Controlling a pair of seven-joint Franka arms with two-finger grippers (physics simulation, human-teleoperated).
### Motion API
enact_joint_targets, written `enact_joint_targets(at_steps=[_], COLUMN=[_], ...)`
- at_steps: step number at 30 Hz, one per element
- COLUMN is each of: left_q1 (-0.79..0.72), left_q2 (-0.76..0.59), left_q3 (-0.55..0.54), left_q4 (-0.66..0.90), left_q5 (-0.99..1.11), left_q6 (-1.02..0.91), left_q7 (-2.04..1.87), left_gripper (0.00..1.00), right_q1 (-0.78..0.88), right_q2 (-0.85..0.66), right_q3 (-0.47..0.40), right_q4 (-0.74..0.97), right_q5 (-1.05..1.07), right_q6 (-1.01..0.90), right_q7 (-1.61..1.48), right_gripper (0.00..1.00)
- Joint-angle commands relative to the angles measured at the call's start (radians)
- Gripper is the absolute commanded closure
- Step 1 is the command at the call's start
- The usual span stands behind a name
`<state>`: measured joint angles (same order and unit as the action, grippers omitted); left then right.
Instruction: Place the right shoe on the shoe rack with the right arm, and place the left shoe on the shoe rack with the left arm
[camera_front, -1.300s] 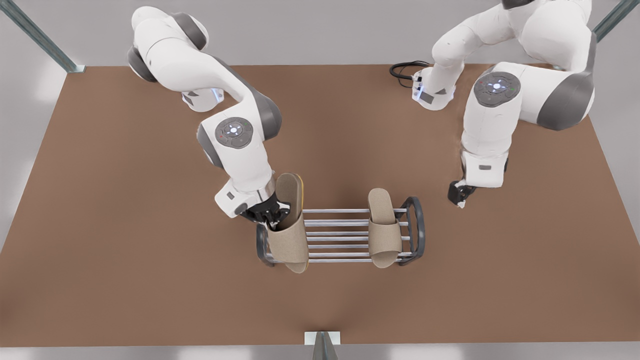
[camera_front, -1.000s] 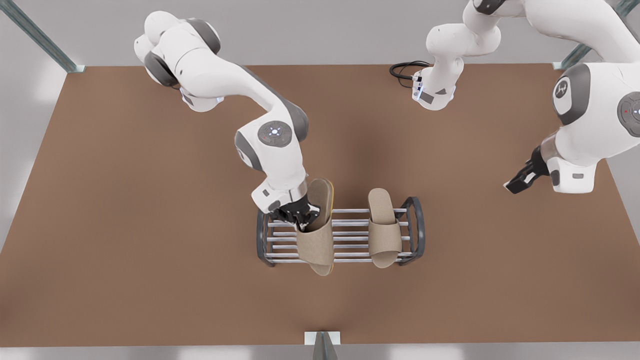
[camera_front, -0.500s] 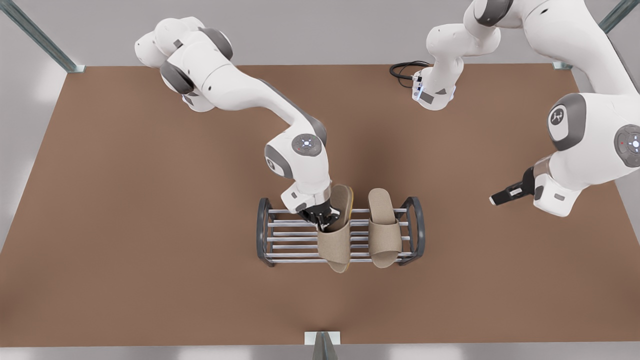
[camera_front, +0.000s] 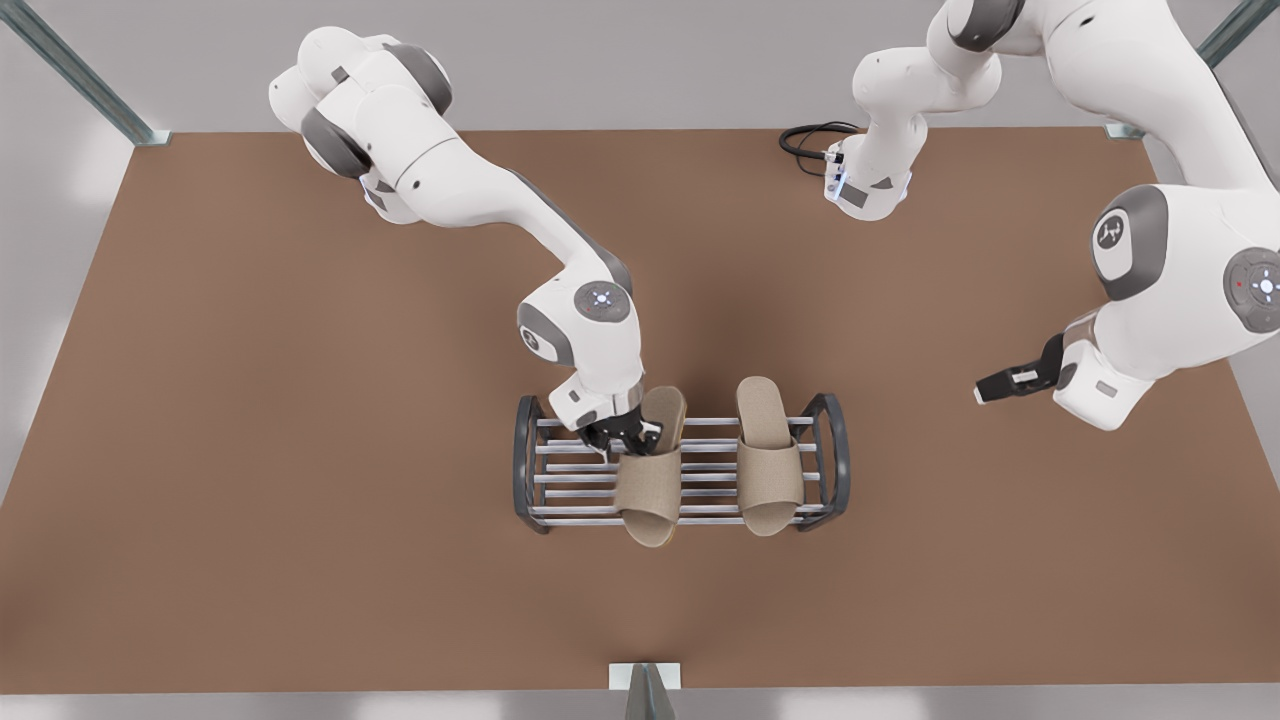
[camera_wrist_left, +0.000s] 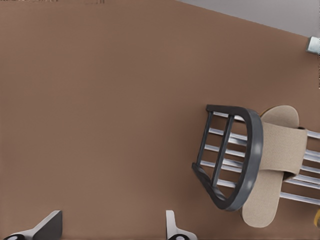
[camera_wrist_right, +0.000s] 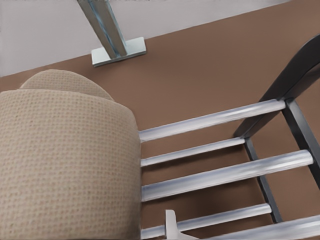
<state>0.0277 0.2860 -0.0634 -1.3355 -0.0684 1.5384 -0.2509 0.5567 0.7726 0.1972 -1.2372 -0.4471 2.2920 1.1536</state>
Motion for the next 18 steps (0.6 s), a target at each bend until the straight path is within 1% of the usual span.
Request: enact_joint_targets(at_steps=[1, 7, 9, 11, 13, 15, 16, 17, 18], left_q1=[0.000, 0.001, 0.000, -0.002, -0.003, -0.012, -0.017, -0.035, -0.040], left_q2=[-0.004, -0.025, -0.034, -0.036, -0.038, -0.036, -0.036, -0.036, -0.033], left_q3=[-0.001, -0.009, -0.010, -0.012, -0.012, -0.016, -0.018, -0.019, -0.019], left_q4=[0.001, 0.012, 0.013, 0.013, 0.013, 0.013, 0.013, 0.013, 0.012], left_q5=[0.001, -0.001, -0.001, -0.001, -0.001, 0.001, 0.018, 0.028, 0.036], left_q6=[-0.017, -0.058, -0.067, -0.067, -0.070, -0.075, -0.075, -0.077, -0.075], left_q7=[0.113, 0.114, 0.113, 0.113, 0.113, 0.113, 0.114, 0.113, 0.113], left_gripper=[0.00, 0.00, 0.00, 0.00, 0.00, 0.00, 0.00, 0.00, 0.00], right_q1=[0.000, 0.005, 0.011, 0.019, 0.017, -0.003, -0.043, -0.101, -0.159], right_q2=[-0.003, -0.018, -0.059, -0.105, -0.167, -0.266, -0.323, -0.351, -0.345], right_q3=[0.001, 0.019, 0.053, 0.090, 0.159, 0.212, 0.212, 0.212, 0.212], right_q4=[-0.001, 0.001, -0.021, -0.030, -0.030, -0.016, 0.021, 0.096, 0.226], right_q5=[-0.005, 0.001, 0.005, 0.005, 0.007, 0.041, 0.140, 0.220, 0.278], right_q6=[0.035, 0.032, 0.020, -0.031, -0.115, -0.242, -0.344, -0.466, -0.607], right_q7=[0.058, 0.078, 0.093, 0.132, 0.172, 0.184, 0.086, -0.028, -0.150], right_gripper=[0.00, 0.00, 0.00, 0.00, 0.00, 0.00, 0.00, 0.00, 0.00])
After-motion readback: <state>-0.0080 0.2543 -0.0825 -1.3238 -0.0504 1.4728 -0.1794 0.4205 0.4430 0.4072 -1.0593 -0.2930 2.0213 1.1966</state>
